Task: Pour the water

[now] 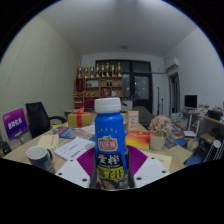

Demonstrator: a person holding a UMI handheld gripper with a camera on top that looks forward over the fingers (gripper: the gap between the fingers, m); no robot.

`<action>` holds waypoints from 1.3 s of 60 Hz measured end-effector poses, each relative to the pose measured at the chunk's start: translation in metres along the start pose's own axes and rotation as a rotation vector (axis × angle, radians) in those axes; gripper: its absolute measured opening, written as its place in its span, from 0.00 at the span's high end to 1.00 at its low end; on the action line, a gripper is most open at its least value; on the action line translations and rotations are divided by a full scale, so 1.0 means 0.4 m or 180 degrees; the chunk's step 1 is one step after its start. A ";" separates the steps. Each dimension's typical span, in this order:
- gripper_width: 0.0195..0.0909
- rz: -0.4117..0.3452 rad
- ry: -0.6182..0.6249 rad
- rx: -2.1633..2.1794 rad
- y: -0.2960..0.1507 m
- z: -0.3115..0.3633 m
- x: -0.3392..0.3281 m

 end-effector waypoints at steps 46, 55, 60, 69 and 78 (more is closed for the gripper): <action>0.09 0.0211 -0.0238 -0.0125 0.037 0.029 -0.159; 0.09 0.0187 -0.0334 0.0036 -0.001 0.015 -0.370; 0.09 0.0154 -0.0369 0.0112 -0.027 0.012 -0.502; 0.10 0.0085 -0.0415 0.0154 -0.062 0.024 -0.736; 0.10 0.0091 -0.0451 0.0110 -0.058 0.024 -0.988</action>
Point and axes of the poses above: the point between the fingertips, and its own axes, seen from behind it with the camera up: z to the left, y down, x forward, the way the camera looks, the point moved 3 cm from there along -x, backward, against the way the camera looks, and after that the axes turned 2 degrees about x, right-handed, at the moved point
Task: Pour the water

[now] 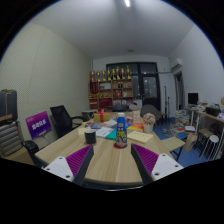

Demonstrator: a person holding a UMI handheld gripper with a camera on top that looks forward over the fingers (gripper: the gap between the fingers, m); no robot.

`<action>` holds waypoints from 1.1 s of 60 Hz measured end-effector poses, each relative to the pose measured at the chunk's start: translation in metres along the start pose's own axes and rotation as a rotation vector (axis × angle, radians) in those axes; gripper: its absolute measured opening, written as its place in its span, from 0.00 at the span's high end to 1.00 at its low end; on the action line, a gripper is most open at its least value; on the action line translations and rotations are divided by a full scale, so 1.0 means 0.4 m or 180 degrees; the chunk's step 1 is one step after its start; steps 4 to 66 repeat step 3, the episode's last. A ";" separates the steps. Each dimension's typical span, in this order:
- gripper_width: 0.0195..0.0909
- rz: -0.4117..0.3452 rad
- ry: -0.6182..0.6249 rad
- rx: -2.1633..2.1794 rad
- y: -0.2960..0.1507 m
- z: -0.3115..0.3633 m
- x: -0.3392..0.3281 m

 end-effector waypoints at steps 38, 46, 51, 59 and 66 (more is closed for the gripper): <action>0.10 0.0000 -0.0003 -0.0021 0.006 0.007 -0.080; 0.10 0.0000 -0.0003 -0.0021 0.006 0.007 -0.080; 0.10 0.0000 -0.0003 -0.0021 0.006 0.007 -0.080; 0.10 0.0000 -0.0003 -0.0021 0.006 0.007 -0.080; 0.10 0.0000 -0.0003 -0.0021 0.006 0.007 -0.080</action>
Point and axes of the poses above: the point between the fingertips, and its own axes, seen from behind it with the camera up: z to the left, y down, x forward, the way the camera looks, the point moved 3 cm from there along -x, backward, against the way the camera looks, and after that the axes turned 2 degrees about x, right-handed, at the moved point
